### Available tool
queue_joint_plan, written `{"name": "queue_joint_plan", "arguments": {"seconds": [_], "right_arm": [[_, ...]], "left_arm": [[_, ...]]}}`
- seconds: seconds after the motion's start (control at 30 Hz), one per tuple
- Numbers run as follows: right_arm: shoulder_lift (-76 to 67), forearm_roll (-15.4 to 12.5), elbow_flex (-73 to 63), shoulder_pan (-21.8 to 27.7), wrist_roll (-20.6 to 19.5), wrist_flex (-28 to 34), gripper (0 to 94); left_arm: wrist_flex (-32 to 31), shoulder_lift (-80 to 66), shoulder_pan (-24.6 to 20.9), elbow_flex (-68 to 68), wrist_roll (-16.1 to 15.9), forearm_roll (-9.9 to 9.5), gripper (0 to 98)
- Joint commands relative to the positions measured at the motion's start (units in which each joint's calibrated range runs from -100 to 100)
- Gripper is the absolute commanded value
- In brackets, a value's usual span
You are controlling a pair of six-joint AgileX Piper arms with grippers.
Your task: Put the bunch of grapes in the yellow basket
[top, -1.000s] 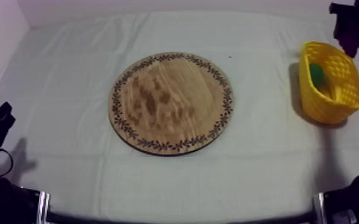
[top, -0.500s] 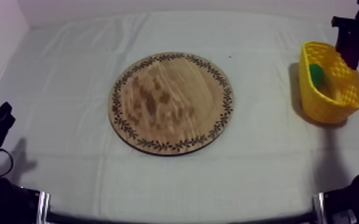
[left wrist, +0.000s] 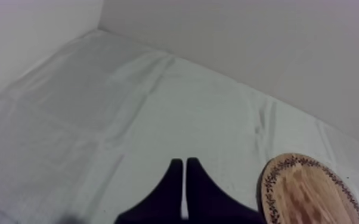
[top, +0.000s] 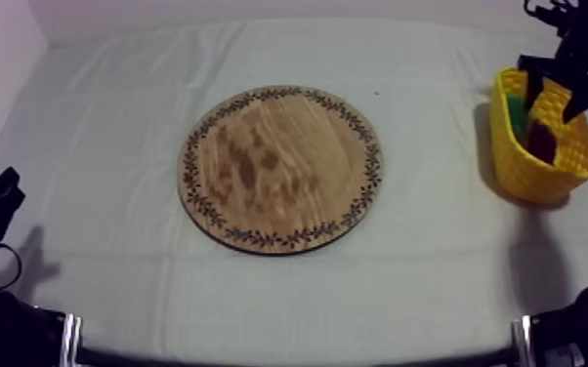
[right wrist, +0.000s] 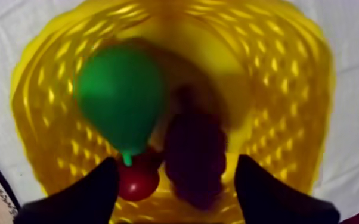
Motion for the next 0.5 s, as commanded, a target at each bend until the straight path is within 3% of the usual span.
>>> {"name": "queue_joint_plan", "arguments": {"seconds": [0.0,0.27,0.47], "right_arm": [[0.46,-0.24,-0.09,-0.04,0.29,0.53,62.6],[-0.79,-0.96,-1.5,0.35,1.42,1.23,74.2],[-6.1,-1.93,-0.15,1.05,2.34,-0.15,66.5]], "left_arm": [[-0.01,0.02,0.02,-0.04,-0.01,0.01,0.0],[-0.01,0.02,0.02,-0.04,-0.01,0.01,0.0],[-0.01,0.02,0.02,-0.04,-0.01,0.01,0.0]]}}
